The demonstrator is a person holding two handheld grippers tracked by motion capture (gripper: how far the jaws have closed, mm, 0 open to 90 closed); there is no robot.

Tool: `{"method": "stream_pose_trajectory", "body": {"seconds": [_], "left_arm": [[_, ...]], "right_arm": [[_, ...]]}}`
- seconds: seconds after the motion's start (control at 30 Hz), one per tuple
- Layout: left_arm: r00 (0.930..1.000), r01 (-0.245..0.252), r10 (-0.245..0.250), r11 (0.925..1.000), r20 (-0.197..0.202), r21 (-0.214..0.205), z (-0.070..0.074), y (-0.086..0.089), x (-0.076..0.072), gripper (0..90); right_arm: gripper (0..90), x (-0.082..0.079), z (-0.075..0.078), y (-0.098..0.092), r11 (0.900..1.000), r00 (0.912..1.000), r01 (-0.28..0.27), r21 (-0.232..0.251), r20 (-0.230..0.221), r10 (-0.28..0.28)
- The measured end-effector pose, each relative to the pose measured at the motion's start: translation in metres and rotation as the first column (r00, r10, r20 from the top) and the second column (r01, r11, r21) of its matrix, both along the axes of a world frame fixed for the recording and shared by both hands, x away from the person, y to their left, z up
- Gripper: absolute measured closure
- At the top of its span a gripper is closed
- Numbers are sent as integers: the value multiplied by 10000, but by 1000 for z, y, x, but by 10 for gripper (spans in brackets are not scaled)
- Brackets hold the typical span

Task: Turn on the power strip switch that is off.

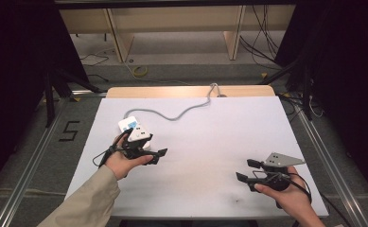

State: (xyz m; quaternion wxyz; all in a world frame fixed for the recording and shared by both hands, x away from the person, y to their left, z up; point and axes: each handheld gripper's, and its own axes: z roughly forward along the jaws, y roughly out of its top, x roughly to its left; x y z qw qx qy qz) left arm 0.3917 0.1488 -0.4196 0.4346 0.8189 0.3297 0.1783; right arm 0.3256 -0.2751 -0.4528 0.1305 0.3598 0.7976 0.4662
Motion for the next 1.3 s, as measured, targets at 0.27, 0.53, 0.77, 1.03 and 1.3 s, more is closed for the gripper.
{"method": "stream_pose_trajectory", "body": {"seconds": [0.27, 0.53, 0.77, 1.03, 1.3], "left_arm": [[9994, 281, -279, 9995, 211, -116, -1, 3, -14, 209], [9980, 494, -494, 9988, 390, -8, -6, 10, -25, 191], [9985, 447, -452, 9989, 323, 163, -14, 20, -34, 184], [9990, 412, -419, 9980, 144, 481, -23, 32, -42, 174], [9995, 273, -285, 9972, 158, 690, -27, 42, -50, 173]], "right_arm": [[305, 0, -1, 1, 10000, 10000, -5, 25, -15, 5], [304, 1, -1, 2, 10000, 10000, -48, -36, -22, 48], [304, 1, -1, 1, 10000, 10000, -90, -32, -9, 90], [304, 0, -1, 1, 9999, 10000, -99, -55, -9, 99], [304, 0, -1, 0, 10000, 10000, -74, -67, 6, 74]]}}
